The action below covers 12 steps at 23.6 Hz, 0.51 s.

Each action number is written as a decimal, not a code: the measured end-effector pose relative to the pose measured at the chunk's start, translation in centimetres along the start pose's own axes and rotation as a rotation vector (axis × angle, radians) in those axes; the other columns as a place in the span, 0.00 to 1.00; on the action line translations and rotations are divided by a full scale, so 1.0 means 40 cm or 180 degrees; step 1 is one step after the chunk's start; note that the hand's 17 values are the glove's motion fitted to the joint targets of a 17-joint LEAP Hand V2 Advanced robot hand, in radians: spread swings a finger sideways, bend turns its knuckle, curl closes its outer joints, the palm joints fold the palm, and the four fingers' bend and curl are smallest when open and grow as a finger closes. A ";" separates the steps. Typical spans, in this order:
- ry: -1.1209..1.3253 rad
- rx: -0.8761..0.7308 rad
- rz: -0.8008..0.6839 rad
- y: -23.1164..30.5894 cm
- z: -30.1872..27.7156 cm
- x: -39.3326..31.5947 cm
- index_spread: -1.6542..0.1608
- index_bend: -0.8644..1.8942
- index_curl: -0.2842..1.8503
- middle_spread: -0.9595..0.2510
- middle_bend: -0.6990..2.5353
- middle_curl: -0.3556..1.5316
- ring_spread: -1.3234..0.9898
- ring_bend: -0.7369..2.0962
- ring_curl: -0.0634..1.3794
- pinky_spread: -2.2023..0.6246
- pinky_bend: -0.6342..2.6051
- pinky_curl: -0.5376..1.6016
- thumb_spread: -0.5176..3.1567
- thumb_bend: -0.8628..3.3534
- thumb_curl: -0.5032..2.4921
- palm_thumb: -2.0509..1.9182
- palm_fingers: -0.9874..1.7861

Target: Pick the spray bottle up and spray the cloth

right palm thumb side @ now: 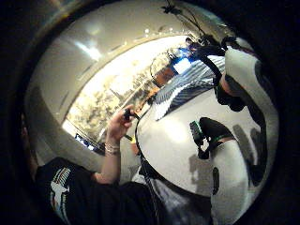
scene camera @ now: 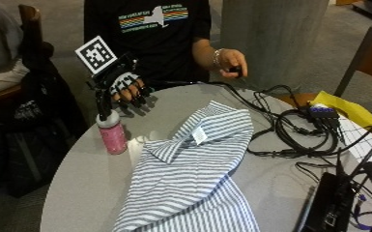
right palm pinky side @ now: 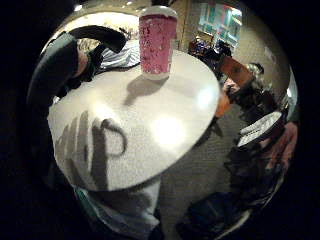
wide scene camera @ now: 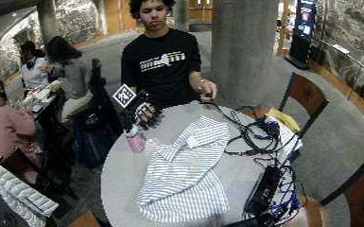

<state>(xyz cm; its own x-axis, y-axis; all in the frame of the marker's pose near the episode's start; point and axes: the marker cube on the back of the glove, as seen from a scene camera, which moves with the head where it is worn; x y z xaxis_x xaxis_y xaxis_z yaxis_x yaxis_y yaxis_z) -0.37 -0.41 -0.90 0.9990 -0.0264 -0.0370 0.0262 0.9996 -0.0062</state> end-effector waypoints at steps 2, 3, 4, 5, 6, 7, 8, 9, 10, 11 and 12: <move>0.0030 -0.0023 -0.0103 -0.002 -0.021 -0.007 0.84 0.43 0.19 0.76 0.36 0.26 0.55 0.40 0.13 0.78 0.28 0.29 0.25 0.30 0.22 0.68 0.79; 0.0042 -0.0043 -0.0174 -0.002 -0.037 -0.013 0.83 0.43 0.20 0.76 0.36 0.26 0.54 0.40 0.14 0.78 0.29 0.30 0.26 0.30 0.22 0.69 0.77; 0.0050 -0.0065 -0.0231 -0.002 -0.053 -0.018 0.82 0.41 0.20 0.75 0.36 0.27 0.54 0.40 0.16 0.78 0.29 0.31 0.28 0.30 0.22 0.69 0.76; 0.0062 -0.0085 -0.0266 -0.001 -0.067 -0.023 0.81 0.40 0.21 0.75 0.36 0.28 0.54 0.41 0.18 0.78 0.29 0.32 0.29 0.30 0.23 0.69 0.75; 0.0082 -0.0103 -0.0279 -0.001 -0.079 -0.027 0.80 0.40 0.22 0.75 0.35 0.29 0.54 0.41 0.19 0.78 0.30 0.33 0.30 0.30 0.23 0.69 0.74; 0.0109 -0.0117 -0.0277 0.001 -0.089 -0.031 0.79 0.39 0.23 0.75 0.35 0.29 0.54 0.40 0.19 0.78 0.30 0.33 0.31 0.30 0.23 0.69 0.73; 0.0134 -0.0124 -0.0266 0.003 -0.096 -0.036 0.79 0.38 0.23 0.75 0.35 0.30 0.54 0.40 0.20 0.78 0.30 0.34 0.32 0.29 0.23 0.70 0.72; 0.0152 -0.0123 -0.0251 0.007 -0.102 -0.043 0.78 0.38 0.24 0.75 0.35 0.30 0.54 0.40 0.21 0.78 0.30 0.34 0.32 0.29 0.24 0.70 0.72; 0.0158 -0.0108 -0.0239 0.010 -0.104 -0.051 0.78 0.38 0.24 0.75 0.34 0.30 0.54 0.39 0.21 0.79 0.30 0.35 0.33 0.29 0.24 0.70 0.71; 0.0150 -0.0082 -0.0233 0.013 -0.105 -0.060 0.77 0.38 0.24 0.74 0.34 0.31 0.54 0.39 0.22 0.79 0.30 0.35 0.34 0.29 0.24 0.70 0.70; 0.0132 -0.0053 -0.0236 0.014 -0.103 -0.069 0.77 0.38 0.25 0.74 0.34 0.31 0.54 0.39 0.22 0.79 0.30 0.35 0.35 0.29 0.24 0.70 0.70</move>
<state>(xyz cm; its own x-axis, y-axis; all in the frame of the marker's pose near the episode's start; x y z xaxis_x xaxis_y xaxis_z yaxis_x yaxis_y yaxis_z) -3.25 0.18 -4.91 0.9919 -0.1011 -0.0773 0.0992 0.9947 -0.0271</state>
